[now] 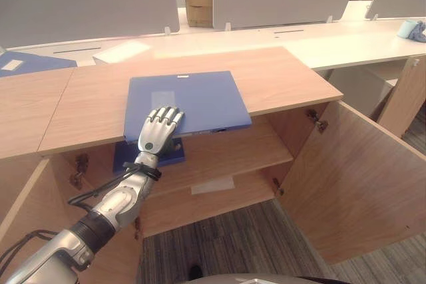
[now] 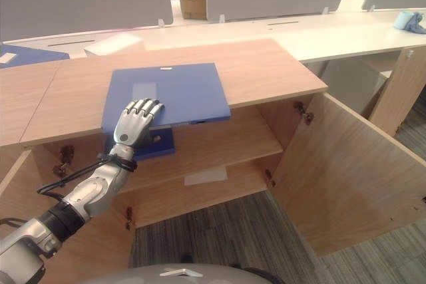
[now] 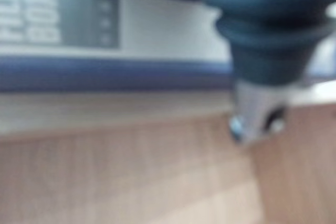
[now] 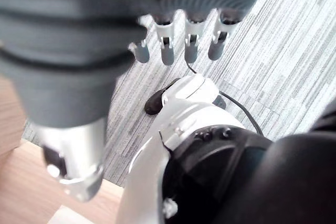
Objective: Put the empty folder in the office cabinet
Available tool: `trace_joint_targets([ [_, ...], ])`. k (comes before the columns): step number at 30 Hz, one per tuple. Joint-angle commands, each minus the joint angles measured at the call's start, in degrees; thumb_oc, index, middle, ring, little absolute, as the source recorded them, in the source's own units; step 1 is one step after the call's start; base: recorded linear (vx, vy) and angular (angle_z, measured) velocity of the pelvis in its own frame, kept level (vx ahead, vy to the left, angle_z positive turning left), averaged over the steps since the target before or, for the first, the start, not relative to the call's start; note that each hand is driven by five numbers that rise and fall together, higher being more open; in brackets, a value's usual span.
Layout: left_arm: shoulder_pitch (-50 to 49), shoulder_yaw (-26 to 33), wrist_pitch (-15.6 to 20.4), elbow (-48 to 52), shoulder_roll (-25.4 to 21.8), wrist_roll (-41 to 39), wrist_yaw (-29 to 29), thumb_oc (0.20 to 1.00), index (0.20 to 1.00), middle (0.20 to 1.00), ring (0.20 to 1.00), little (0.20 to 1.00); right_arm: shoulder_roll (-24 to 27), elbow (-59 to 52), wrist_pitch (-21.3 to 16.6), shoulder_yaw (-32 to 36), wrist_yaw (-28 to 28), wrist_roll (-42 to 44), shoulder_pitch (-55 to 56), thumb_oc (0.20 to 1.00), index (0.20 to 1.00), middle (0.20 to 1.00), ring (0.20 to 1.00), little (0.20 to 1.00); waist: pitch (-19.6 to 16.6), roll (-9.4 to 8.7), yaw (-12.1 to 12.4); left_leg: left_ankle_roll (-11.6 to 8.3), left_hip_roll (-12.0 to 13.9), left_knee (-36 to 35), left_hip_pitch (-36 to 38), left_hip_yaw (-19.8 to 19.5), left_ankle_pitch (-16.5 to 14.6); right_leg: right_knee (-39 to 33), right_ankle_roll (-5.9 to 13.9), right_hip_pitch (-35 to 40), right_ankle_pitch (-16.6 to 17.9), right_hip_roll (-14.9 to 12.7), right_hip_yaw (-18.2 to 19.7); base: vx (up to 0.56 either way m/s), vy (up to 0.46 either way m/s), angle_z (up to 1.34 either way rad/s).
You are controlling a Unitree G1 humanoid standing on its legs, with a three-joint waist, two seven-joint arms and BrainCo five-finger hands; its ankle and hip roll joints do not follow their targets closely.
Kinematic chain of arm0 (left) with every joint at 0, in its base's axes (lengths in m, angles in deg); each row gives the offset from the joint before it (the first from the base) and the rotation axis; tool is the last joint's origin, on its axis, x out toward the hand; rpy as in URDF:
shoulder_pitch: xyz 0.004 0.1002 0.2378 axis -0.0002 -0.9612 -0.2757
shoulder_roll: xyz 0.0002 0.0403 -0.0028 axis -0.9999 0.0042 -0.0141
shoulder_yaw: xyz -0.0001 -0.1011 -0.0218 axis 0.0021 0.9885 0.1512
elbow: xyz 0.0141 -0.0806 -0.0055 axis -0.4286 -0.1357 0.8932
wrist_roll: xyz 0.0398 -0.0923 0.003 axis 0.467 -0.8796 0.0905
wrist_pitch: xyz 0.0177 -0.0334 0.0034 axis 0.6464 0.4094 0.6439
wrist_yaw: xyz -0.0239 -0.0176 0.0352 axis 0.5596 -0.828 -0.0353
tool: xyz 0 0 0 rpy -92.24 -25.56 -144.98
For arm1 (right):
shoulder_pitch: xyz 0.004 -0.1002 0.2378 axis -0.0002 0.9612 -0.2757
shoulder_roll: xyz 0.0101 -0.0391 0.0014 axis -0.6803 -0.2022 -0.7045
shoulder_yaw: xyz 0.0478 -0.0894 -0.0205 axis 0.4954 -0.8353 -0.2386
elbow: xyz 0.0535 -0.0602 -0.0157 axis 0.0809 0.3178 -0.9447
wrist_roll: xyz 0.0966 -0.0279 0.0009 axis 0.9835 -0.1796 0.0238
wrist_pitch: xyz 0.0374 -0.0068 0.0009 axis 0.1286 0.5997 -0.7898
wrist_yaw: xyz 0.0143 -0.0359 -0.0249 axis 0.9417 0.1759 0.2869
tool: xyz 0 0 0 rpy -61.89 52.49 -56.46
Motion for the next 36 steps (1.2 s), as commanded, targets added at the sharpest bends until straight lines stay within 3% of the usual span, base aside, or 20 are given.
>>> trace_joint_targets([
  [1,6.09,2.66,-0.41,-2.86,-0.25,1.68,-0.59,0.2,0.2,0.2,0.2,0.2,-0.4,-1.68,-0.9,-1.94,-0.62,2.44,-1.98,1.0,1.0,1.0,1.0,1.0,2.08,-0.77,-1.06,-0.82,0.99,0.33,3.49,1.3,-10.97,0.12,3.97,-0.07,-3.25,-0.48,0.92,-0.01,0.012,-0.04],
  [11,9.29,0.7,2.76,-1.53,-3.71,4.03,-1.6,0.2,0.2,0.2,0.2,0.2,0.8,1.47,-0.93,0.48,3.11,-0.03,-2.74,1.0,1.0,1.0,1.0,1.0,1.01,0.05,-1.46,-0.59,0.83,0.33,4.16,1.74,-11.57,0.12,4.23,0.48,-3.59,-0.78,0.89,0.0,0.009,-0.01],
  [16,10.28,1.34,2.34,-0.75,-4.91,1.54,1.84,0.2,0.2,0.2,0.2,0.2,0.76,-0.06,-0.71,0.28,3.11,-0.07,-2.92,1.0,1.0,1.0,1.0,1.0,0.68,0.24,-1.7,-0.62,0.79,0.33,4.56,1.91,-11.77,0.12,4.23,0.67,-3.53,-0.9,1.1,0.0,0.0,0.0],
  [18,10.91,3.75,3.42,-0.84,-5.23,-6.64,7.69,0.2,0.2,0.2,0.2,0.2,0.65,-1.57,-1.06,-0.23,2.92,0.72,-3.14,1.0,1.0,1.0,1.0,1.0,0.6,0.32,-1.56,-0.59,0.79,0.33,4.79,1.93,-11.8,0.12,4.03,0.85,-3.52,-0.95,1.12,0.0,0.0,0.0],
  [19,10.91,3.75,3.42,-0.84,-5.23,-6.64,7.69,0.2,0.2,0.2,0.2,0.2,0.65,-1.57,-1.06,-0.23,2.92,0.72,-3.14,1.0,1.0,1.0,1.0,1.0,0.6,0.32,-1.56,-0.59,0.79,0.33,4.79,1.93,-11.8,0.12,4.03,0.85,-3.52,-0.95,1.12,0.0,0.0,0.0],
  [20,11.13,7.2,4.97,0.2,-4.82,-13.9,10.33,0.2,0.2,0.2,0.2,0.2,0.48,-3.08,-1.41,-0.35,2.82,1.01,-3.3,1.0,1.0,1.0,1.0,1.0,0.5,0.35,-1.41,-0.59,0.82,0.33,4.97,1.86,-11.83,0.12,3.88,0.97,-3.52,-0.99,1.15,0.0,0.0,0.0],
  [24,9.81,17.07,8.3,5.7,-0.87,-26.58,10.75,0.2,0.2,0.2,0.2,0.2,-0.52,-6.29,-3.6,-0.41,3.23,1.57,-4.22,1.0,1.0,1.0,1.0,1.0,0.38,0.29,-0.5,-0.65,0.94,0.33,5.07,1.28,-11.72,0.12,3.32,1.25,-3.7,-1.1,0.82,0.0,0.0,0.0],
  [30,8.69,26.26,11.45,14.83,5.22,-45.96,5.18,0.2,0.2,0.2,0.2,0.2,-1.25,-12.79,-8.93,-2.08,3.7,3.94,-6.89,1.0,1.0,1.0,1.0,1.0,-0.15,-0.18,0.76,-0.89,0.98,0.33,5.35,-0.21,-11.51,0.12,2.75,1.95,-4.17,-1.11,-0.3,-0.02,-0.014,0.05],
  [32,8.77,27.55,11.46,16.61,6.73,-52.04,1.84,0.2,0.2,0.2,0.2,0.2,-1.1,-15.47,-10.48,-2.55,3.15,4.8,-8.18,1.0,1.0,1.0,1.0,1.0,-0.34,-0.21,1.02,-0.94,0.95,0.33,5.36,-0.56,-11.43,0.12,2.62,2.0,-4.26,-1.07,-0.44,-0.03,-0.011,0.04],
  [33,8.67,27.87,11.48,18.01,7.98,-59.58,-1.12,0.2,0.2,0.2,0.2,0.2,-0.92,-17.69,-12.53,-3.15,2.9,5.18,-9.2,1.0,1.0,1.0,1.0,1.0,-0.39,-0.21,1.21,-0.98,0.99,0.33,5.41,-0.7,-11.35,0.12,2.52,2.03,-4.25,-1.07,-0.59,0.0,0.0,0.0],
  [34,8.67,27.87,11.48,18.01,7.98,-59.58,-1.12,0.2,0.2,0.2,0.2,0.2,-0.92,-17.69,-12.53,-3.15,2.9,5.18,-9.2,1.0,1.0,1.0,1.0,1.0,-0.39,-0.21,1.21,-0.98,0.99,0.33,5.41,-0.7,-11.35,0.12,2.52,2.03,-4.25,-1.07,-0.59,-0.05,-0.005,0.02],
  [36,7.99,28.03,9.64,20.82,10.26,-70.27,-5.64,0.2,0.2,0.2,0.2,0.2,-0.57,-22.75,-14.37,-3.64,0.95,5.37,-11.36,1.0,1.0,1.0,1.0,1.0,-0.38,-0.13,1.57,-0.99,1.05,0.33,5.68,-0.92,-11.41,0.12,2.31,2.18,-4.33,-1.06,-0.86,-0.03,0.0,0.03],
])
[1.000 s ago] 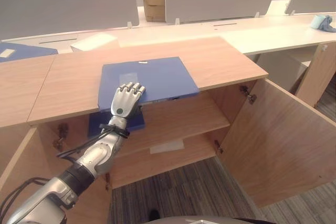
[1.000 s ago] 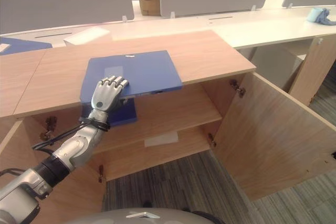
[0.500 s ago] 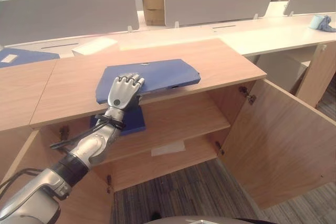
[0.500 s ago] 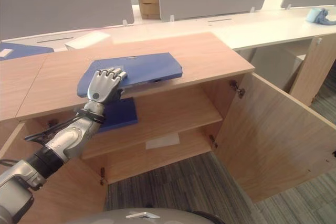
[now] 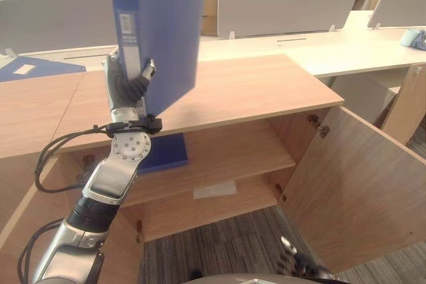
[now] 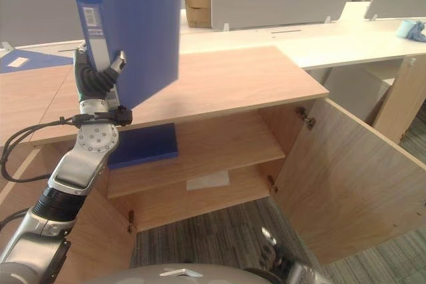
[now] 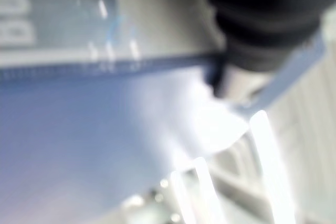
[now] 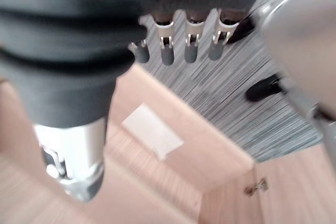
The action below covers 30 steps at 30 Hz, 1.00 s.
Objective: Put the empty folder in the office cabinet
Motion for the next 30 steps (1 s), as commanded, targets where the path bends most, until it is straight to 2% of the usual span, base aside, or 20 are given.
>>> trace_joint_targets([
  [1,4.69,1.39,2.38,0.79,-0.91,-11.32,-5.05,0.2,0.2,0.2,0.2,0.2,-0.6,-1.01,-4.24,0.04,-0.93,3.12,-5.55,1.0,1.0,1.0,1.0,1.0,0.36,-0.39,-0.09,-0.99,1.06,0.33,4.28,-0.28,-11.41,0.12,2.53,0.35,-4.4,-1.11,-0.51,0.0,0.0,0.0],
  [2,4.27,1.15,1.4,1.63,0.22,-16.2,-6.68,0.2,0.2,0.2,0.2,0.2,-0.37,-3.03,-4.53,-0.28,-1.96,2.92,-6.53,1.0,1.0,1.0,1.0,1.0,0.4,-0.31,0.04,-0.96,1.05,0.33,4.41,-0.33,-11.41,0.12,2.43,0.41,-4.4,-1.12,-0.6,-0.04,0.013,0.0],
  [4,3.4,-0.01,-2.3,2.04,1.85,-34.89,-12.31,0.2,0.2,0.2,0.2,0.2,0.8,-6.34,-5.06,-0.5,-2.22,2.28,-8.59,1.0,1.0,1.0,1.0,1.0,0.46,0.0,0.2,-0.87,1.03,0.33,4.65,-0.33,-11.35,0.12,2.35,0.48,-4.31,-1.13,-0.56,-0.04,0.022,0.0],
  [5,3.4,-0.01,-2.3,2.04,1.85,-34.89,-12.31,0.2,0.2,0.2,0.2,0.2,0.8,-6.34,-5.06,-0.5,-2.22,2.28,-8.59,1.0,1.0,1.0,1.0,1.0,0.46,0.0,0.2,-0.87,1.03,0.33,4.65,-0.33,-11.35,0.12,2.35,0.48,-4.31,-1.13,-0.56,0.0,0.0,0.0],
  [7,2.16,-0.84,-4.08,1.21,2.57,-45.29,-13.78,0.2,0.2,0.2,0.2,0.2,1.95,-8.24,-4.49,-0.54,-1.44,2.62,-9.74,1.0,1.0,1.0,1.0,1.0,0.5,0.36,0.2,-0.87,1.02,0.33,4.84,-0.19,-11.24,0.12,2.37,0.54,-4.14,-1.14,-0.44,-0.01,0.017,0.0],
  [10,0.68,-1.24,-4.97,0.17,2.79,-52.36,-15.01,0.2,0.2,0.2,0.2,0.2,3.16,-11.0,-3.42,-0.8,-2.48,2.85,-10.65,1.0,1.0,1.0,1.0,1.0,0.52,0.69,0.13,-0.83,1.02,0.33,4.99,0.19,-11.08,0.12,2.38,0.58,-3.93,-1.19,-0.36,-0.02,0.031,-0.09],
  [15,-1.5,-0.71,-5.5,-0.52,2.19,-53.53,-16.08,0.2,0.2,0.2,0.2,0.2,4.68,-13.85,-3.87,-0.68,-4.86,3.14,-11.57,1.0,1.0,1.0,1.0,1.0,0.66,0.94,0.24,-0.73,1.01,0.33,5.1,0.54,-10.88,0.12,2.31,0.66,-3.76,-1.3,-0.47,-0.02,0.029,-0.08],
  [16,-1.86,-0.61,-5.74,-0.65,2.06,-53.98,-16.37,0.2,0.2,0.2,0.2,0.2,5.1,-14.25,-4.29,-0.46,-5.7,3.26,-11.83,1.0,1.0,1.0,1.0,1.0,0.73,0.95,0.31,-0.7,0.99,0.33,5.11,0.55,-10.85,0.12,2.31,0.68,-3.72,-1.32,-0.51,0.0,0.0,0.0],
  [17,-2.71,-0.38,-5.88,-0.83,1.84,-53.56,-16.98,0.2,0.2,0.2,0.2,0.2,6.13,-15.01,-6.55,0.25,-8.24,3.1,-12.42,1.0,1.0,1.0,1.0,1.0,0.84,0.94,0.42,-0.66,0.99,0.33,5.07,0.59,-10.74,0.12,2.32,0.66,-3.62,-1.38,-0.57,0.0,0.0,0.0],
  [18,-2.71,-0.38,-5.88,-0.83,1.84,-53.56,-16.98,0.2,0.2,0.2,0.2,0.2,6.13,-15.01,-6.55,0.25,-8.24,3.1,-12.42,1.0,1.0,1.0,1.0,1.0,0.84,0.94,0.42,-0.66,0.99,0.33,5.07,0.59,-10.74,0.12,2.32,0.66,-3.62,-1.38,-0.57,-0.03,0.027,0.03],
  [19,-3.65,0.1,-6.3,-0.96,1.55,-53.15,-17.72,0.2,0.2,0.2,0.2,0.2,8.1,-16.93,-10.65,2.62,-16.34,1.42,-13.41,1.0,1.0,1.0,1.0,1.0,1.02,0.89,0.38,-0.58,1.01,0.33,4.97,0.79,-10.68,0.12,2.4,0.6,-3.44,-1.51,-0.64,0.0,0.0,0.0],
  [20,-3.65,0.1,-6.3,-0.96,1.55,-53.15,-17.72,0.2,0.2,0.2,0.2,0.2,8.1,-16.93,-10.65,2.62,-16.34,1.42,-13.41,1.0,1.0,1.0,1.0,1.0,1.02,0.89,0.38,-0.58,1.01,0.33,4.97,0.79,-10.68,0.12,2.4,0.6,-3.44,-1.51,-0.64,0.0,0.0,0.0],
  [23,-4.6,0.71,-6.44,-0.47,1.37,-52.23,-18.04,0.2,0.2,0.2,0.2,0.2,10.29,-19.48,-15.43,7.62,-25.45,0.65,-15.13,1.0,1.0,1.0,1.0,1.0,1.47,1.03,0.2,-0.32,0.99,0.33,4.98,1.11,-10.75,0.12,2.32,0.61,-3.27,-1.57,-0.5,-0.02,0.018,-0.03],
  [29,-5.26,1.25,-8.14,0.34,1.68,-51.89,-18.25,0.2,0.2,0.2,0.2,0.2,11.91,-23.76,-16.87,11.73,-28.94,0.03,-16.52,1.0,1.0,1.0,1.0,1.0,1.85,1.18,0.18,-0.17,0.95,0.33,5.08,1.18,-10.92,0.12,2.3,0.73,-3.29,-1.6,-0.48,0.0,0.014,-0.06],
  [30,-5.92,1.58,-9.05,0.34,1.44,-52.03,-18.68,0.2,0.2,0.2,0.2,0.2,13.83,-26.89,-17.65,13.99,-29.5,0.14,-16.77,1.0,1.0,1.0,1.0,1.0,1.84,1.14,-0.07,-0.15,0.88,0.33,5.14,1.37,-10.98,0.12,2.44,0.77,-3.25,-1.64,-0.48,0.01,0.013,-0.06],
])
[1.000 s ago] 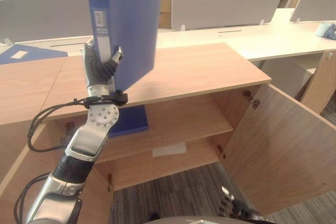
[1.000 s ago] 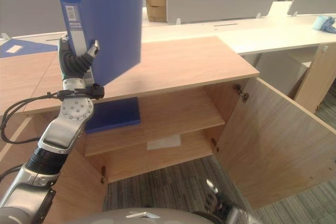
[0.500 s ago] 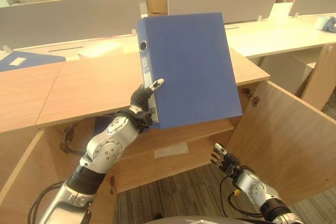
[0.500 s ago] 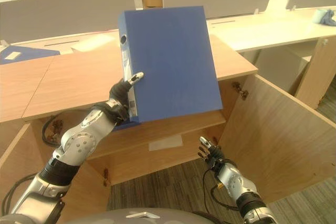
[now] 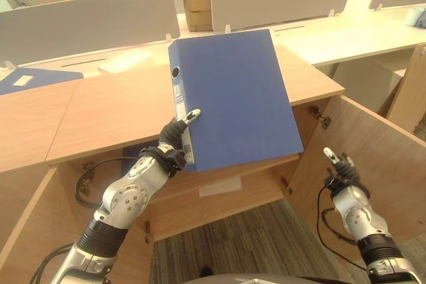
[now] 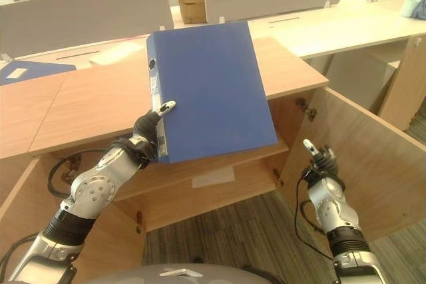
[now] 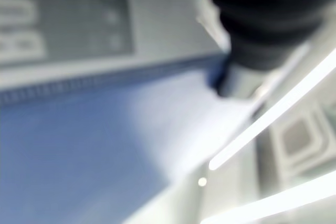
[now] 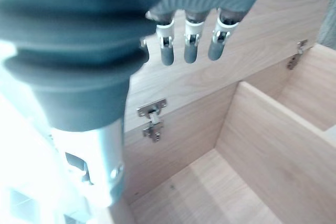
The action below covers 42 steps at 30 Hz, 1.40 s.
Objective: Put the empty folder in the office cabinet
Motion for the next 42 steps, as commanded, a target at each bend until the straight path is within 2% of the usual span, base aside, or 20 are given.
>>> trace_joint_targets([
  [1,3.24,3.48,1.55,-0.34,-1.47,-0.18,-2.65,0.2,0.2,0.2,0.2,0.2,2.84,-4.06,-4.51,3.13,-1.39,0.36,-5.64,1.0,1.0,1.0,1.0,1.0,-0.15,-2.26,-0.05,-0.57,0.8,0.32,3.89,-0.8,-10.68,0.15,2.5,0.76,-3.19,-1.49,-2.24,0.02,0.014,-0.03],
  [8,2.73,3.43,-0.59,-0.52,-1.65,-0.69,-3.96,0.2,0.2,0.2,0.2,0.2,6.6,-11.59,-5.98,7.17,-1.72,1.0,-6.93,1.0,1.0,1.0,1.0,1.0,-0.29,-2.38,-0.66,-0.57,0.7,0.32,3.83,-0.44,-10.76,0.15,2.74,0.6,-3.1,-1.51,-2.18,0.0,0.0,0.0],
  [11,2.66,2.99,-1.58,-0.11,-1.63,-0.57,-4.75,0.2,0.2,0.2,0.2,0.2,7.07,-14.9,-5.24,6.7,-0.52,1.94,-8.01,1.0,1.0,1.0,1.0,1.0,-0.35,-2.44,-0.72,-0.55,0.72,0.32,3.76,-0.32,-10.72,0.15,2.8,0.48,-3.01,-1.49,-2.15,0.0,-0.007,-0.05],
  [13,2.65,2.42,-2.06,0.1,-1.51,-0.34,-5.33,0.2,0.2,0.2,0.2,0.2,6.86,-17.1,-2.83,5.41,2.44,5.62,-9.15,1.0,1.0,1.0,1.0,1.0,-0.46,-2.47,-0.73,-0.56,0.73,0.32,3.75,-0.25,-10.65,0.15,2.81,0.42,-2.93,-1.43,-2.1,0.0,0.0,0.0],
  [15,2.53,1.84,-2.44,0.43,-1.46,-0.11,-5.84,0.2,0.2,0.2,0.2,0.2,6.03,-19.75,0.48,3.15,6.7,11.49,-10.1,1.0,1.0,1.0,1.0,1.0,-0.59,-2.58,-0.66,-0.57,0.78,0.32,3.73,-0.13,-10.63,0.15,2.84,0.34,-2.95,-1.42,-2.12,0.0,0.0,0.0],
  [17,2.55,1.41,-2.41,0.43,-1.42,-0.06,-6.19,0.2,0.2,0.2,0.2,0.2,5.57,-21.31,2.9,1.39,8.3,14.38,-11.06,1.0,1.0,1.0,1.0,1.0,-0.67,-2.67,-0.56,-0.57,0.81,0.32,3.68,-0.08,-10.59,0.15,2.84,0.33,-3.01,-1.39,-2.16,0.0,0.0,0.0],
  [18,2.75,0.95,-2.18,0.21,-1.31,0.0,-6.84,0.2,0.2,0.2,0.2,0.2,4.92,-22.94,6.78,-1.05,10.4,18.85,-12.12,1.0,1.0,1.0,1.0,1.0,-0.72,-2.74,-0.41,-0.62,0.85,0.32,3.62,-0.02,-10.51,0.15,2.82,0.29,-3.05,-1.38,-2.2,0.0,0.0,0.0],
  [23,2.95,-0.06,-1.38,-0.02,-1.64,-0.01,-8.57,0.2,0.2,0.2,0.2,0.2,1.93,-26.78,14.72,-9.57,14.95,29.77,-13.66,1.0,1.0,1.0,1.0,1.0,-0.98,-2.75,0.44,-0.79,1.04,0.32,3.49,-0.07,-10.09,0.15,2.73,0.34,-3.07,-1.3,-2.42,0.0,-0.006,0.0],
  [29,3.18,-2.1,-0.4,0.28,-2.41,-0.98,-8.77,0.2,0.2,0.2,0.2,0.2,-3.0,-29.96,18.37,-19.23,15.76,38.91,-14.16,1.0,1.0,1.0,1.0,1.0,-1.37,-2.51,1.9,-0.84,1.05,0.32,3.14,-0.8,-9.51,0.15,2.63,0.36,-2.97,-1.35,-3.23,0.0,-0.007,0.01],
  [33,3.33,-3.49,0.13,0.47,-2.89,-2.3,-8.74,0.2,0.2,0.2,0.2,0.2,-4.91,-30.98,17.34,-24.45,14.59,38.22,-15.01,1.0,1.0,1.0,1.0,1.0,-1.56,-2.3,2.79,-0.82,0.96,0.32,2.85,-1.39,-9.22,0.15,2.55,0.31,-2.91,-1.41,-3.76,0.0,-0.008,0.09],
  [37,4.05,-4.77,0.36,0.5,-3.14,-3.82,-7.81,0.2,0.2,0.2,0.2,0.2,-5.51,-29.84,16.68,-26.44,13.79,38.46,-16.18,1.0,1.0,1.0,1.0,1.0,-1.68,-2.3,3.23,-0.83,0.92,0.32,2.64,-1.7,-9.04,0.15,2.56,0.29,-2.84,-1.51,-4.16,0.0,-0.001,0.11],
  [38,4.05,-4.96,0.35,0.45,-3.21,-4.19,-7.74,0.2,0.2,0.2,0.2,0.2,-5.65,-29.58,16.47,-26.76,13.76,38.49,-16.36,0.507,0.507,0.507,0.507,0.507,-1.68,-2.3,3.33,-0.82,0.9,0.32,2.57,-1.8,-9.0,0.15,2.57,0.26,-2.8,-1.54,-4.23,0.0,0.0,0.04],
  [39,4.06,-4.99,0.35,0.42,-3.21,-4.22,-7.74,0.2,0.2,0.2,0.2,0.2,-5.66,-29.52,16.42,-26.82,13.79,38.48,-16.37,0.401,0.401,0.401,0.401,0.401,-1.69,-2.31,3.35,-0.82,0.89,0.32,2.56,-1.82,-9.0,0.15,2.57,0.26,-2.8,-1.54,-4.24,0.0,0.0,0.0],
  [40,4.06,-5.28,0.26,0.19,-3.11,-4.56,-7.63,0.2,0.2,0.2,0.2,0.2,-5.82,-28.96,15.78,-27.3,13.96,38.3,-16.72,0.2,0.2,0.2,0.2,0.2,-1.7,-2.36,3.49,-0.83,0.87,0.32,2.51,-1.92,-8.96,0.15,2.55,0.28,-2.8,-1.56,-4.32,0.0,0.0,0.0],
  [42,4.17,-5.57,0.11,-0.06,-2.96,-4.73,-7.42,0.2,0.2,0.2,0.2,0.2,-5.81,-28.89,15.63,-27.53,13.81,38.67,-16.92,0.2,0.2,0.2,0.2,0.2,-1.74,-2.41,3.54,-0.8,0.87,0.32,2.45,-2.0,-8.96,0.15,2.54,0.25,-2.81,-1.59,-4.37,0.0,0.0,0.0],
])
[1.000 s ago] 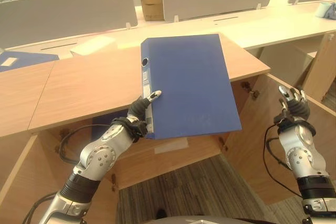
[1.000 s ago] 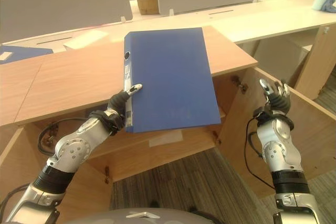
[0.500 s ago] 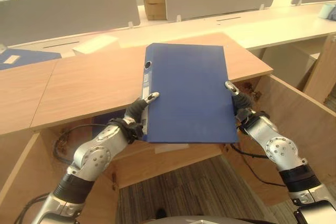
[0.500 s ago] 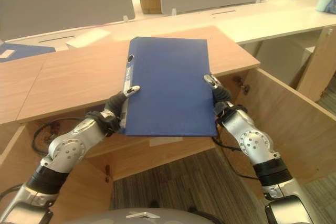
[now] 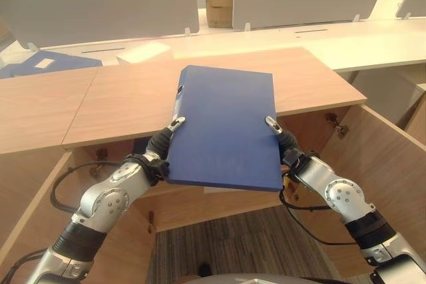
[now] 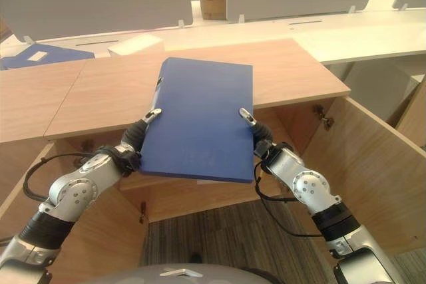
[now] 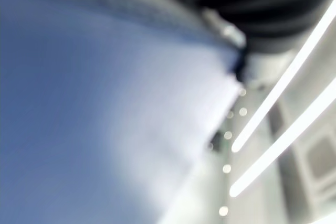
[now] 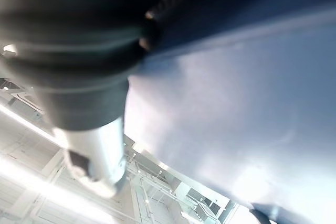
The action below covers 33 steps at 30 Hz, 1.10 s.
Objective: Put the empty folder in the office cabinet
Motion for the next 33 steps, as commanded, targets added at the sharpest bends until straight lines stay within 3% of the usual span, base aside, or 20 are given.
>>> trace_joint_targets([
  [1,6.87,-5.57,3.95,2.26,5.61,-5.55,-2.37,0.2,0.2,0.2,0.2,0.2,-9.44,-5.09,0.83,-7.75,3.36,4.99,-8.1,0.2,0.2,0.2,0.2,0.2,-2.06,-1.07,-0.68,-0.75,1.01,0.31,2.51,-0.81,-9.0,0.09,2.46,-0.65,-2.82,-1.53,-2.76,0.0,0.0,0.0],
  [10,6.82,-7.27,3.0,1.32,6.2,-5.15,-3.13,0.2,0.2,0.2,0.2,0.2,-8.91,-5.11,0.08,-8.17,1.76,5.05,-7.13,0.2,0.2,0.2,0.2,0.2,-1.88,-1.25,-1.05,-0.69,0.95,0.31,2.53,-0.63,-9.03,0.09,2.56,-0.75,-2.72,-1.61,-2.59,0.0,0.0,0.0],
  [12,6.98,-7.81,3.29,1.2,6.18,-4.09,-2.06,1.0,1.0,1.0,1.0,1.0,-8.71,-4.58,-0.6,-8.26,1.27,4.61,-6.95,0.2,0.2,0.2,0.2,0.2,-1.85,-1.26,-1.15,-0.67,0.91,0.31,2.55,-0.57,-9.05,0.09,2.63,-0.78,-2.69,-1.62,-2.51,0.0,0.0,0.0],
  [15,7.18,-7.9,4.07,0.43,6.03,-4.44,-1.04,1.0,1.0,1.0,1.0,1.0,-8.32,-4.0,-5.9,-7.74,-0.84,-0.13,-6.62,0.2,0.2,0.2,0.2,0.2,-1.82,-1.25,-1.41,-0.64,0.97,0.31,2.61,-0.37,-9.04,0.09,2.68,-0.83,-2.63,-1.66,-2.39,0.0,0.0,0.0],
  [17,7.18,-7.8,4.37,0.3,6.02,-4.21,-0.64,1.0,1.0,1.0,1.0,1.0,-8.16,-3.95,-6.79,-7.33,-1.49,-0.84,-6.6,0.2,0.2,0.2,0.2,0.2,-1.81,-1.25,-1.5,-0.64,1.0,0.31,2.63,-0.31,-9.05,0.09,2.67,-0.85,-2.61,-1.67,-2.36,0.0,0.0,0.0],
  [20,6.17,-6.37,5.38,-0.34,7.03,-2.92,0.81,1.0,1.0,1.0,1.0,1.0,-7.79,-4.73,-12.19,-4.06,-4.96,-7.35,-6.09,0.2,0.2,0.2,0.2,0.2,-1.41,-1.2,-2.07,-0.56,1.08,0.31,2.6,0.06,-9.1,0.09,2.59,-1.03,-2.43,-1.64,-1.8,-0.01,0.022,-0.02],
  [23,5.3,-5.32,5.45,-0.42,8.25,-1.35,1.5,1.0,1.0,1.0,1.0,1.0,-8.15,-5.91,-15.21,-1.6,-7.84,-8.58,-5.07,0.2,0.2,0.2,0.2,0.2,-1.05,-1.11,-2.56,-0.48,1.16,0.31,2.71,0.41,-9.3,0.09,2.49,-1.08,-2.48,-1.55,-1.3,0.0,0.007,-0.01],
  [33,3.41,-3.5,5.77,-1.01,9.38,0.84,1.02,1.0,1.0,1.0,1.0,1.0,-8.22,-5.92,-17.43,3.18,-8.11,-8.89,-0.29,0.2,0.2,0.2,0.2,0.2,-0.74,-1.02,-3.51,-0.31,1.24,0.31,3.14,1.27,-9.63,0.09,2.6,-1.03,-2.41,-1.5,-0.42,0.0,0.014,-0.05],
])
